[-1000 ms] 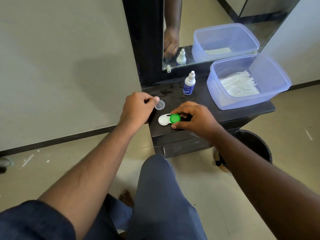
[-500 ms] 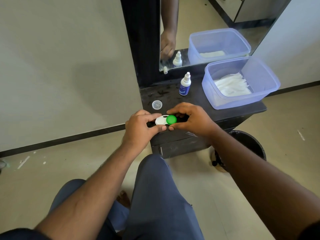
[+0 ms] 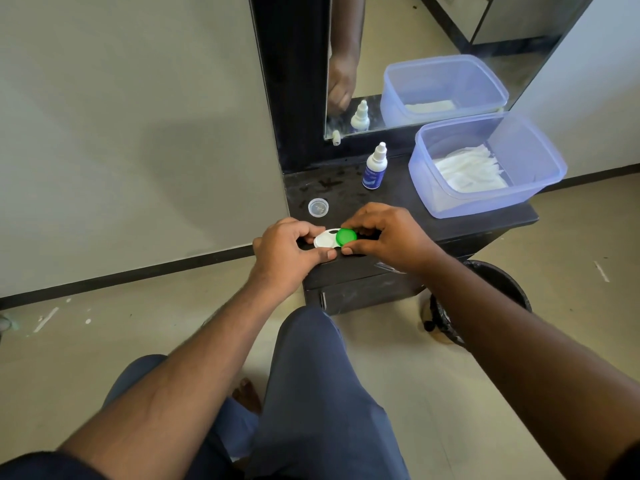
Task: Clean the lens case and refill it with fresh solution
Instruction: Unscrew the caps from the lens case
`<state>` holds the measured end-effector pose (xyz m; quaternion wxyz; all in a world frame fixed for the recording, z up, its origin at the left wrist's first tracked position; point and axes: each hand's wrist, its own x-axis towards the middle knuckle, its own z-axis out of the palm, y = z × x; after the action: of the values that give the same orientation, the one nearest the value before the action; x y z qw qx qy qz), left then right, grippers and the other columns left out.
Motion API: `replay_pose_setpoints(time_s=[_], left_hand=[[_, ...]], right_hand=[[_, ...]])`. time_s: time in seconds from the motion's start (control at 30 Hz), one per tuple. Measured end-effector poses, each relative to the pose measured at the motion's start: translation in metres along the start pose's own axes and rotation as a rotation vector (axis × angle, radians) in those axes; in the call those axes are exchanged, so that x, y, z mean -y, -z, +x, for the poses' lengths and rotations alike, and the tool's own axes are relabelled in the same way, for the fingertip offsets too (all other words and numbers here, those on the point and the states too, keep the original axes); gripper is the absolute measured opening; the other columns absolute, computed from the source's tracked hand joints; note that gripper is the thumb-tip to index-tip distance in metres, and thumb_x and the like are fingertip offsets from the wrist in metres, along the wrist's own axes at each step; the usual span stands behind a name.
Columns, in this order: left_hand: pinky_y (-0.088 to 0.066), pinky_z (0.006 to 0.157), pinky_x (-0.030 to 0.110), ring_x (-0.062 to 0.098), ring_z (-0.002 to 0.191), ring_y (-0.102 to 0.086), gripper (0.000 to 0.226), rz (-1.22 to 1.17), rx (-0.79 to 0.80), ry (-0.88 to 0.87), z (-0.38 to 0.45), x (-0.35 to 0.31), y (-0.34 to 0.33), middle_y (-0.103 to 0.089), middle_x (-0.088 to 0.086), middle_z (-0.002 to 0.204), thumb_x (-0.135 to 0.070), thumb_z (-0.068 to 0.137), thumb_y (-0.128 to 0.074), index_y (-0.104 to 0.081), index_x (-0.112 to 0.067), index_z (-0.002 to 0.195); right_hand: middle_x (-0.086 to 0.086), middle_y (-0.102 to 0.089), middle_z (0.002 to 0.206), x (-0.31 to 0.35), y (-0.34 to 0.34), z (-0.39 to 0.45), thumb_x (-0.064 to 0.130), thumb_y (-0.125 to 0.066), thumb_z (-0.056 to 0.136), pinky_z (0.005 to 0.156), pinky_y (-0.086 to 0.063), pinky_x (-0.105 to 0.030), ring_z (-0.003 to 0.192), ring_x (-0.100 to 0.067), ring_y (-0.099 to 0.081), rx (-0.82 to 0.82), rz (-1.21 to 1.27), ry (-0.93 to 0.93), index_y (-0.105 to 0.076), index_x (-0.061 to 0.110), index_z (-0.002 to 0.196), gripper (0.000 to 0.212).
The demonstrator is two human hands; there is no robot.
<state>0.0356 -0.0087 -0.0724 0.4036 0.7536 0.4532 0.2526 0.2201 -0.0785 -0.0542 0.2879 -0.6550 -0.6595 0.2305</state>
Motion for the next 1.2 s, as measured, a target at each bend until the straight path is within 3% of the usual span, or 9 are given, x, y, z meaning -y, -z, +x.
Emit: replay_pose_setpoints(time_s=[0.23, 0.37, 0.6, 0.7, 0.83, 0.93, 1.03, 1.13, 1.2], left_hand=[[-0.048, 0.080, 0.057, 0.013, 0.080, -0.059, 0.040, -0.014, 0.019, 0.004, 0.001, 0.000, -0.001, -0.062, -0.010, 0.082, -0.042, 0.054, -0.080, -0.074, -0.031, 0.091], [-0.048, 0.080, 0.056, 0.012, 0.081, -0.059, 0.037, 0.001, 0.025, 0.010, 0.000, -0.001, 0.000, -0.062, -0.010, 0.084, -0.031, 0.061, -0.087, -0.074, -0.030, 0.095], [-0.048, 0.081, 0.057, 0.010, 0.077, -0.060, 0.038, -0.010, 0.039, 0.043, 0.002, -0.003, 0.001, -0.064, -0.012, 0.080, -0.040, 0.053, -0.084, -0.075, -0.032, 0.089], [-0.048, 0.081, 0.057, 0.010, 0.077, -0.060, 0.037, -0.002, 0.042, 0.055, 0.002, -0.004, 0.001, -0.063, -0.012, 0.079, -0.037, 0.055, -0.087, -0.074, -0.033, 0.089], [-0.048, 0.081, 0.057, 0.010, 0.076, -0.060, 0.037, -0.009, 0.048, 0.075, 0.002, -0.005, 0.002, -0.064, -0.011, 0.079, -0.037, 0.053, -0.087, -0.074, -0.031, 0.087], [-0.050, 0.078, 0.056, 0.012, 0.075, -0.063, 0.038, -0.017, 0.058, 0.067, 0.002, -0.005, 0.001, -0.065, -0.009, 0.079, -0.042, 0.051, -0.083, -0.074, -0.029, 0.085], [-0.051, 0.078, 0.055, 0.012, 0.076, -0.063, 0.039, -0.028, 0.055, 0.065, 0.001, -0.005, 0.001, -0.066, -0.009, 0.080, -0.042, 0.051, -0.083, -0.075, -0.030, 0.087], [-0.050, 0.079, 0.055, 0.012, 0.076, -0.062, 0.038, -0.023, 0.053, 0.066, 0.001, -0.004, 0.001, -0.065, -0.009, 0.080, -0.034, 0.055, -0.088, -0.075, -0.030, 0.091], [-0.050, 0.079, 0.055, 0.012, 0.076, -0.061, 0.039, -0.023, 0.050, 0.060, 0.001, -0.004, 0.001, -0.064, -0.009, 0.079, -0.036, 0.054, -0.087, -0.075, -0.029, 0.090]], right_hand=[[-0.002, -0.062, 0.097, -0.009, 0.004, 0.005, 0.022, -0.075, 0.079, 0.079, -0.045, -0.022, 0.089, -0.010, -0.054, 0.077, -0.073, 0.147, -0.070, 0.010, 0.110, 0.033], [0.002, -0.056, 0.100, -0.013, 0.005, 0.006, 0.020, -0.073, 0.082, 0.078, -0.044, -0.020, 0.089, -0.008, -0.051, 0.112, -0.070, 0.200, -0.068, 0.013, 0.114, 0.034], [0.010, -0.046, 0.102, -0.015, 0.006, 0.006, 0.025, -0.082, 0.070, 0.084, -0.046, -0.019, 0.092, -0.009, -0.051, 0.144, 0.095, 0.072, -0.063, 0.022, 0.123, 0.056], [0.012, -0.051, 0.098, -0.012, 0.003, 0.004, 0.020, -0.083, 0.069, 0.078, -0.047, -0.021, 0.084, -0.005, -0.053, 0.081, 0.126, 0.049, -0.064, 0.020, 0.121, 0.055], [0.007, -0.062, 0.109, -0.014, 0.006, 0.005, 0.005, -0.078, 0.075, 0.085, -0.045, -0.018, 0.098, -0.006, -0.059, 0.152, 0.236, 0.046, -0.065, 0.023, 0.118, 0.049], [0.009, -0.058, 0.114, -0.014, 0.007, 0.008, 0.012, -0.082, 0.070, 0.087, -0.046, -0.019, 0.102, -0.007, -0.057, 0.188, 0.216, 0.028, -0.062, 0.028, 0.120, 0.056], [0.008, -0.058, 0.103, -0.012, 0.001, 0.006, 0.018, -0.085, 0.066, 0.080, -0.049, -0.024, 0.091, -0.009, -0.057, 0.081, 0.168, 0.058, -0.066, 0.022, 0.111, 0.049], [0.003, -0.067, 0.107, -0.015, 0.001, 0.003, 0.006, -0.081, 0.070, 0.088, -0.052, -0.032, 0.101, -0.012, -0.062, 0.063, 0.255, 0.064, -0.070, 0.022, 0.105, 0.040], [0.005, -0.068, 0.112, -0.015, 0.006, 0.003, 0.001, -0.078, 0.072, 0.094, -0.049, -0.028, 0.108, -0.008, -0.060, 0.126, 0.284, 0.035, -0.069, 0.022, 0.108, 0.042]])
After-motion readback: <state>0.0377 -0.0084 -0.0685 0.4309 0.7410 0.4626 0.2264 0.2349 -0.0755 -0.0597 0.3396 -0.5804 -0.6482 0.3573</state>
